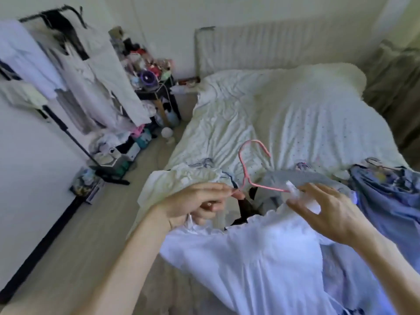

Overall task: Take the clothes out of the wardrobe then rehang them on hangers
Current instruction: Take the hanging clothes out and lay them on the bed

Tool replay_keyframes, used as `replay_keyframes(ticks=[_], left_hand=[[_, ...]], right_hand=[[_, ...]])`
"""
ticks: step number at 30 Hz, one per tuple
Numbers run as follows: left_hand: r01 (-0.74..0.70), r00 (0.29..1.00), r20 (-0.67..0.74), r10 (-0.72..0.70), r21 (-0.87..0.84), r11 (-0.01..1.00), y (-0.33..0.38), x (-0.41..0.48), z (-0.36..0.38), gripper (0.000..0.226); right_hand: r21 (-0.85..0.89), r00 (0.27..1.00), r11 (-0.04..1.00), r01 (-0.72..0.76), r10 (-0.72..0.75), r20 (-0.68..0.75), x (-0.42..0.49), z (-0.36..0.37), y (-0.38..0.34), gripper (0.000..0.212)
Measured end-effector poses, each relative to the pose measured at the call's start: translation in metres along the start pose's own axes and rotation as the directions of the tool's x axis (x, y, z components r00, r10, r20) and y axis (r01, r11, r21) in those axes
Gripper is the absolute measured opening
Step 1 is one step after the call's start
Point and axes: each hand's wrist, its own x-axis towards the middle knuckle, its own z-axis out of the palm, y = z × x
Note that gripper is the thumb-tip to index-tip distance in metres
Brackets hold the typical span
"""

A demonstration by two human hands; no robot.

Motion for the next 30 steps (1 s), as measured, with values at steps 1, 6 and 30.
replay_keyframes(ticks=[1,6,30], left_hand=[[-0.006,0.998,-0.065,0.010,0.061,0.998,0.000,-0.011,-0.015,0.030],[0.020,0.931,-0.349,0.106,0.340,0.940,-0.004,-0.052,-0.070,0.024],[0.250,0.734,-0.528,0.428,0.795,0.552,-0.020,0.161,-0.421,0.016]], right_hand=[[0.034,0.999,0.999,0.026,-0.026,0.026,0.006,0.008,-0.010,0.048],[0.219,0.974,0.965,0.144,-0.177,0.140,0.037,0.040,-0.064,0.034],[0.347,0.825,0.770,-0.536,0.390,0.409,0.313,0.276,-0.111,0.027]])
